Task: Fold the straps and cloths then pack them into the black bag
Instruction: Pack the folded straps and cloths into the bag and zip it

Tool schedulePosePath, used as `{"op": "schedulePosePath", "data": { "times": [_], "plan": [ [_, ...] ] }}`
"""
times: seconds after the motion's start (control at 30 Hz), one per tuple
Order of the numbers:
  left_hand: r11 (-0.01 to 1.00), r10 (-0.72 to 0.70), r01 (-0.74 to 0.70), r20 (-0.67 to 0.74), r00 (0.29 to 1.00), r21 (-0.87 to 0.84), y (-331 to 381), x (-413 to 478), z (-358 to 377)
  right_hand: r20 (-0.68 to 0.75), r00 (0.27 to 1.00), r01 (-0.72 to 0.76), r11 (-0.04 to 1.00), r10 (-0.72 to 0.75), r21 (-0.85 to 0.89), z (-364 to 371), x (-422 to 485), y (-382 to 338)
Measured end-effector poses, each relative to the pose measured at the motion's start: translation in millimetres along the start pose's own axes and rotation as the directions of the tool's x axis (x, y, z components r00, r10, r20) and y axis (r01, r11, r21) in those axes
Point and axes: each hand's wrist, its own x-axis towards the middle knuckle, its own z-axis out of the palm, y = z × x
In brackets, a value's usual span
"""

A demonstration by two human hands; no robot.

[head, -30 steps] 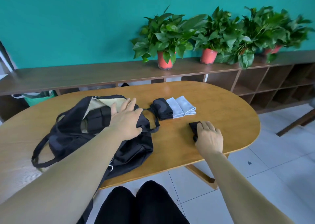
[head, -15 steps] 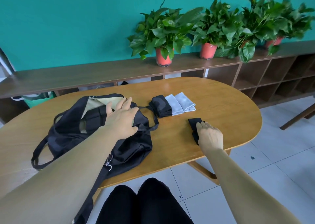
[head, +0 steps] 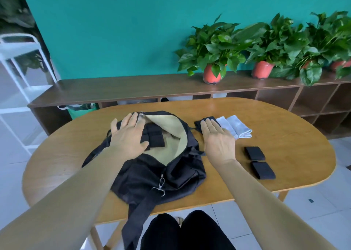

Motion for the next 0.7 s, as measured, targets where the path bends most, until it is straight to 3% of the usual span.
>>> {"op": "schedulePosePath", "data": {
  "times": [0.13, 0.27, 0.47, 0.7],
  "plan": [
    [0.999, -0.041, 0.042, 0.034, 0.999, -0.013, -32, -3, 7, -0.048, 0.989, 0.142, 0.988, -0.139, 0.068, 13, 21, -60],
    [0.997, -0.047, 0.05, 0.055, 0.997, -0.055, -47, 1, 18, 0.037, 0.98, 0.192, 0.981, -0.194, 0.04, 34, 31, -101],
    [0.995, -0.033, 0.038, 0.056, 0.998, -0.096, -59, 11, 37, 0.188, 0.969, 0.174, 0.983, -0.16, -0.062, 57, 39, -130],
    [0.994, -0.012, 0.011, -0.008, 1.0, -0.113, -62, 21, 52, 0.238, 0.96, 0.165, 0.985, -0.147, -0.057, 92, 43, -144]
  ]
}}
